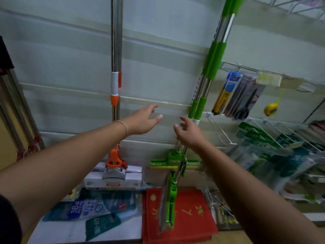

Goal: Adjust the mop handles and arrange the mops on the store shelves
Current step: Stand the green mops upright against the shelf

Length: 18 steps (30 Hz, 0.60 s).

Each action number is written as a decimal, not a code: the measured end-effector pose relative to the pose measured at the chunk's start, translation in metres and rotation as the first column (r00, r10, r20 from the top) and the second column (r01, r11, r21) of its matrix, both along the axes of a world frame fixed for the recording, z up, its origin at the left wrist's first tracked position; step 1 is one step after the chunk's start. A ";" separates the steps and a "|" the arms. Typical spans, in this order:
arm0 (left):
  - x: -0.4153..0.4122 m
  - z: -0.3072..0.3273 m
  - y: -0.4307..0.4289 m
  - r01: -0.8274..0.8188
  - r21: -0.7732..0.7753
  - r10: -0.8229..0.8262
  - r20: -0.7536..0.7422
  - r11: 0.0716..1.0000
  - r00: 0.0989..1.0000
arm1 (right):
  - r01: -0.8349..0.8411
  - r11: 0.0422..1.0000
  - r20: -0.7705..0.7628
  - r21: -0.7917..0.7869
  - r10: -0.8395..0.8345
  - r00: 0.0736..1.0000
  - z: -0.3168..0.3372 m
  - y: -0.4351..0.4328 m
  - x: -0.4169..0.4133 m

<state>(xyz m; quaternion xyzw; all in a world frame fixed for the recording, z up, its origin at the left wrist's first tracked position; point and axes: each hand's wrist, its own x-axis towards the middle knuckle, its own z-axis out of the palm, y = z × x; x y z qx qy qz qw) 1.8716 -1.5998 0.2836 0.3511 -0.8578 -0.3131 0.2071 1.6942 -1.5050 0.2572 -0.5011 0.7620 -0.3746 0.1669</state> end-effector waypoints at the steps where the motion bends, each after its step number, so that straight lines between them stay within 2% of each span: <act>1: -0.012 0.000 0.001 -0.001 0.000 0.001 0.002 1.000 1.000 | 0.003 1.000 0.009 0.002 -0.003 1.000 -0.001 0.001 -0.011; 10: -0.128 -0.023 -0.001 -0.040 -0.003 0.040 0.097 0.999 0.995 | 0.054 0.998 0.009 0.027 -0.055 0.998 -0.023 -0.006 -0.130; 14: -0.165 -0.054 -0.003 -0.078 0.064 0.066 0.170 0.995 0.983 | 0.025 0.990 -0.018 0.140 -0.023 1.000 -0.049 -0.012 -0.169; 18: -0.184 -0.086 -0.007 -0.126 0.125 0.096 0.220 0.984 0.971 | -0.019 0.975 0.045 0.222 0.010 0.999 -0.087 -0.022 -0.192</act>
